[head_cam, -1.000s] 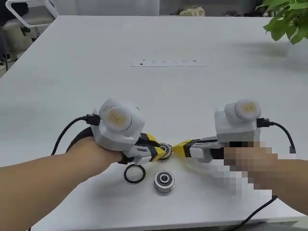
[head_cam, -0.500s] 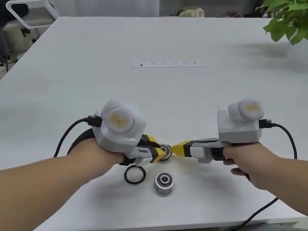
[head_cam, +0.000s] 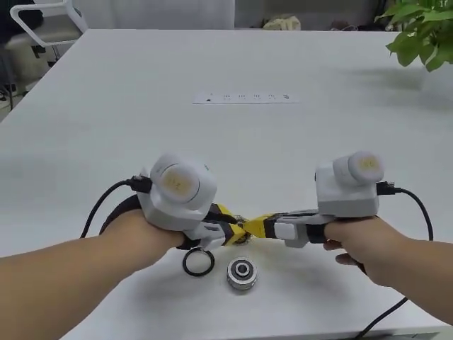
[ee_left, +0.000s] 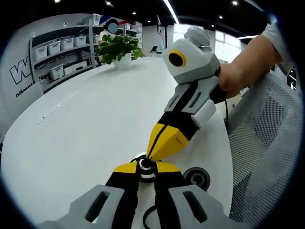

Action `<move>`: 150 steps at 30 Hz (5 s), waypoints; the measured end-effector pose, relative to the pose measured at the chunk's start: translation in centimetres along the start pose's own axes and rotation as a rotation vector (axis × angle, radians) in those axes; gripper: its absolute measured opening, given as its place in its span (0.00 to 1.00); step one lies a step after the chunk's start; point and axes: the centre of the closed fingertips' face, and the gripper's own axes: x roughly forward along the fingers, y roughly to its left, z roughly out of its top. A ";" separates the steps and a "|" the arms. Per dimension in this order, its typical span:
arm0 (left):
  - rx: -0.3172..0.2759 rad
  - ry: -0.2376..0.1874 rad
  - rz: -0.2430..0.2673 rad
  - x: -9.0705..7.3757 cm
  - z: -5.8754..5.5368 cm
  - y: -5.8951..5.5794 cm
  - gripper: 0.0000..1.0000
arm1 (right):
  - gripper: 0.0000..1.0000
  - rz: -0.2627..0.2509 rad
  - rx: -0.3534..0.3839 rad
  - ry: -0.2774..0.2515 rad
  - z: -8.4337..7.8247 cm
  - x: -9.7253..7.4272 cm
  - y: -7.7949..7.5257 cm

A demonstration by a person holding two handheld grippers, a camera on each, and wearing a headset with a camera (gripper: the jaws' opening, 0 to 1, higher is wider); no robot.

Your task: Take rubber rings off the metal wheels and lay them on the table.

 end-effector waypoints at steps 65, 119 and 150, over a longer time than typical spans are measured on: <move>-0.037 -0.141 -0.030 -9.9 1.8 -1.7 0.48 | 0.00 0.118 0.008 0.007 1.4 0.4 3.9; -0.098 -0.110 0.046 -13.7 -2.7 -1.8 0.64 | 0.00 0.124 0.036 0.170 -2.7 3.6 4.4; -0.085 -0.099 0.037 -13.9 -1.9 -2.3 0.63 | 0.10 0.098 -0.017 0.134 -0.9 2.5 4.8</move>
